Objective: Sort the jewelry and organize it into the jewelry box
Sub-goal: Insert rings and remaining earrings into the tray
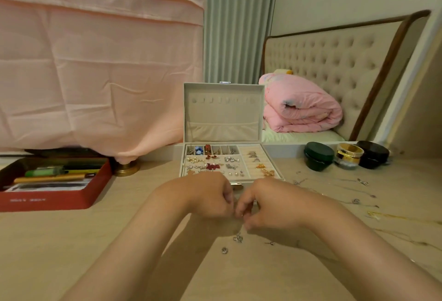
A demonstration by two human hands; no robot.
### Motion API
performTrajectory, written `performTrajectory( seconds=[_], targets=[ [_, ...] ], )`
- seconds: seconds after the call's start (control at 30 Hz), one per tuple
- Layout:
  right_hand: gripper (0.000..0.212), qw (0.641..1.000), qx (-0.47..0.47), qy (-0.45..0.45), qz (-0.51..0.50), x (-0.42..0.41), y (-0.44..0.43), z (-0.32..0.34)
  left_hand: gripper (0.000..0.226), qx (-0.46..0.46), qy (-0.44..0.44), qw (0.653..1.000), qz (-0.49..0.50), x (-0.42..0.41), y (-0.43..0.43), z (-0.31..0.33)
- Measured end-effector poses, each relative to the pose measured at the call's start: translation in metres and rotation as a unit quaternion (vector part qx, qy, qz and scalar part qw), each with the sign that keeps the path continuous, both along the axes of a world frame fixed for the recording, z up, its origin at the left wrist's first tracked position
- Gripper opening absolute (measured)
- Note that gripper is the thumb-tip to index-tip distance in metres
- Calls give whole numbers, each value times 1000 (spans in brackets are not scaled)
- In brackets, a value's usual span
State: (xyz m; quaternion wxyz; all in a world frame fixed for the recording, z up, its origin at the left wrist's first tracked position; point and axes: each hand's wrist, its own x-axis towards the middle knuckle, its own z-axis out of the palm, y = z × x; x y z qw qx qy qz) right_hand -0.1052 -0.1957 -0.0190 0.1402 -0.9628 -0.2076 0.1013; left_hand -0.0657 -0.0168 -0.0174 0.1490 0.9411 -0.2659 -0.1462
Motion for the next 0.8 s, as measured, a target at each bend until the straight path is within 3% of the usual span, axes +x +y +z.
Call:
performTrajectory(
  seconds=[0.23,0.47,0.57,0.67,0.8],
  targets=[
    [16,999,19,3,27,0,2,-20,4,35,80,996,-10,-2,0,-8],
    [10,997,68,-1,19,4,1,-25,11,30,41,998,-27,-1,-3,-10],
    [7,980,193,29,-33,8,-7,-23,7,-56,65,996,-13,1,2,-6],
    [11,939,326,75,-80,8,-13,-15,8,-181,86,980,20,2,6,1],
    [11,883,435,115,-132,6,-13,-7,15,-295,100,949,52,0,7,3]
  ],
)
